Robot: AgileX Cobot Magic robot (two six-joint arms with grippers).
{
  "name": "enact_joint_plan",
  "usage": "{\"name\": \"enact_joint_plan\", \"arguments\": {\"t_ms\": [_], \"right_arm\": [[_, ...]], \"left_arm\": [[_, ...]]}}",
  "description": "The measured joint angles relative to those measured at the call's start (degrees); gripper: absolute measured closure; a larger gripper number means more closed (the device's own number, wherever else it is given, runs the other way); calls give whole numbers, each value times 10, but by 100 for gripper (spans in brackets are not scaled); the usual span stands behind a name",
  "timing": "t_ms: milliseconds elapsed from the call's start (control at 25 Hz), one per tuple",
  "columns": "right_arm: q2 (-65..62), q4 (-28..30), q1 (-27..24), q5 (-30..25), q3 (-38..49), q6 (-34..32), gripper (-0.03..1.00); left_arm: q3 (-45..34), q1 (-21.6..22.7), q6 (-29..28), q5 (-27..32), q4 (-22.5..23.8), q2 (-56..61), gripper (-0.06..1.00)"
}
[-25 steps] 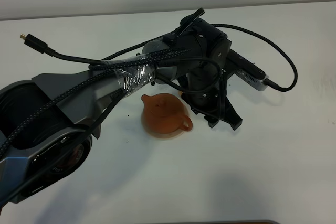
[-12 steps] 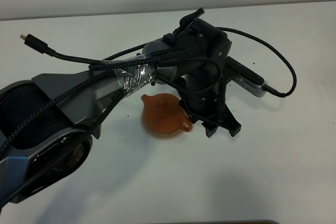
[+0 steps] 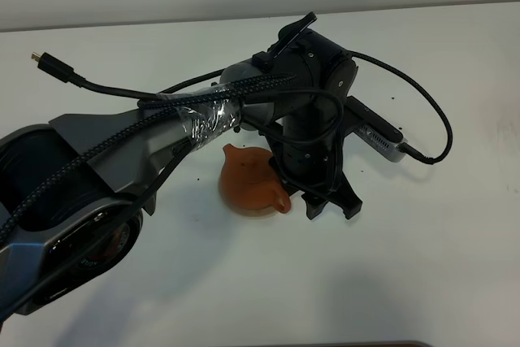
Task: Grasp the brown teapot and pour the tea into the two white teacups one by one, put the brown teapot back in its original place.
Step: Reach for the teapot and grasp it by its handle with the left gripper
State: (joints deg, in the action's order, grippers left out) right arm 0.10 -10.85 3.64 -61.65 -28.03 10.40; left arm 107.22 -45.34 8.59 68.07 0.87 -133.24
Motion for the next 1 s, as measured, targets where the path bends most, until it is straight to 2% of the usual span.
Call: {"name": "enact_joint_plan", "arguments": {"t_ms": [280,520,1000], "right_arm": [[0,0,0,0,0,0,73],[0,0,0,0,0,0,73],[0,0,0,0,0,0,73]], "left_arm": [[0,0,22,0,-1,0,51],[-2,0,24,0,-22,2,51],[-82,11,24,0,-3,49,51]]}}
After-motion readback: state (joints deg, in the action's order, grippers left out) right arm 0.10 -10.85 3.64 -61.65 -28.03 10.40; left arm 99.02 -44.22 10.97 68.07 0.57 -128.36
